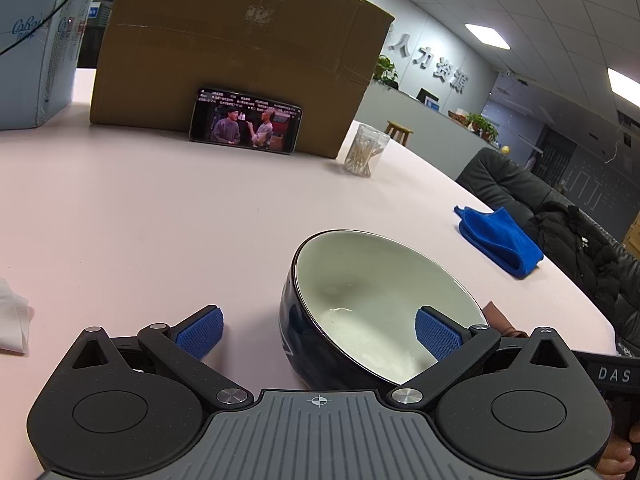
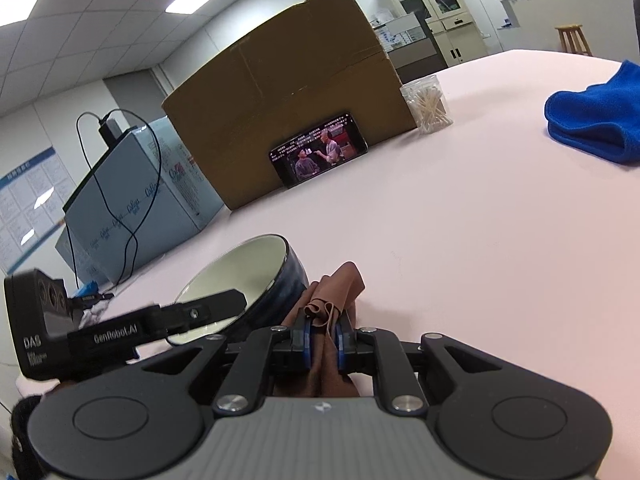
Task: Clean bowl
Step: 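Wipe the bowl's outer wall below the rim with the cloth in the right gripper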
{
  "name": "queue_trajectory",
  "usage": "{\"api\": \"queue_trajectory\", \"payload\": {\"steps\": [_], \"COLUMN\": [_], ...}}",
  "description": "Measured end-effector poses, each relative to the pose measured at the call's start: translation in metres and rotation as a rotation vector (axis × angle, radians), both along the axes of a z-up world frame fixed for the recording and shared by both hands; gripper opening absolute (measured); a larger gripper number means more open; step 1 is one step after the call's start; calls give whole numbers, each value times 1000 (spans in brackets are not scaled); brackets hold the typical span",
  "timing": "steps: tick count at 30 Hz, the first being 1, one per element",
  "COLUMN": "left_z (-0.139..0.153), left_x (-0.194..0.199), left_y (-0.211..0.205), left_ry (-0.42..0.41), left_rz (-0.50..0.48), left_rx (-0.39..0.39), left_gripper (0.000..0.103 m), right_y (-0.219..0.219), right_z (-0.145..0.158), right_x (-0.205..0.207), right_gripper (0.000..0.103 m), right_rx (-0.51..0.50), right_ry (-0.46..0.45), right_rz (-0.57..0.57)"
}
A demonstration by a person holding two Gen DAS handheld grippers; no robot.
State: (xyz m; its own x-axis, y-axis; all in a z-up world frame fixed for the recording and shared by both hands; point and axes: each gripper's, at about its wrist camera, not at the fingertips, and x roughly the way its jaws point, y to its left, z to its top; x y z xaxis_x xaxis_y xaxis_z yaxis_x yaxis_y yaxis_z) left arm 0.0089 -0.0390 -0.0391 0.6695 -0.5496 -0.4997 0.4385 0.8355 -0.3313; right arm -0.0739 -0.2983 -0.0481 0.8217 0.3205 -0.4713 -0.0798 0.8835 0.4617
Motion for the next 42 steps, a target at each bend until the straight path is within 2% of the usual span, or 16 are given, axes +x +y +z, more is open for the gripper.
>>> {"api": "queue_trajectory", "payload": {"steps": [4,7,12,14,16,21,25,26,30,33,42], "left_z": [0,0,0,0,0,0,0,0,0,0,0], "left_x": [0,0,0,0,0,0,0,0,0,1,1], "left_y": [0,0,0,0,0,0,0,0,0,0,0], "left_ry": [0,0,0,0,0,0,0,0,0,0,0], "left_rz": [0,0,0,0,0,0,0,0,0,0,0], "left_rx": [0,0,0,0,0,0,0,0,-1,0,0], "left_gripper": [103,103,103,103,103,103,103,103,103,103,103], "right_y": [1,-1,0,2,4,7,12,13,17,26,36], "right_z": [1,0,1,1,3,7,12,14,11,8,-4], "right_x": [-7,-10,-16,-20,-22,-28,-31,-32,-29,-32,-28], "right_gripper": [15,24,30,42,49,56,72,73,72,71,48], "right_rx": [-63,-76,-121,-138,-157,-195,-246,-258,-263,-311,-443], "right_ry": [-8,-14,-28,-45,-61,-98,-153,-167,-170,-177,-131], "right_rz": [22,40,63,84,90,95,89,88,122,165,199]}}
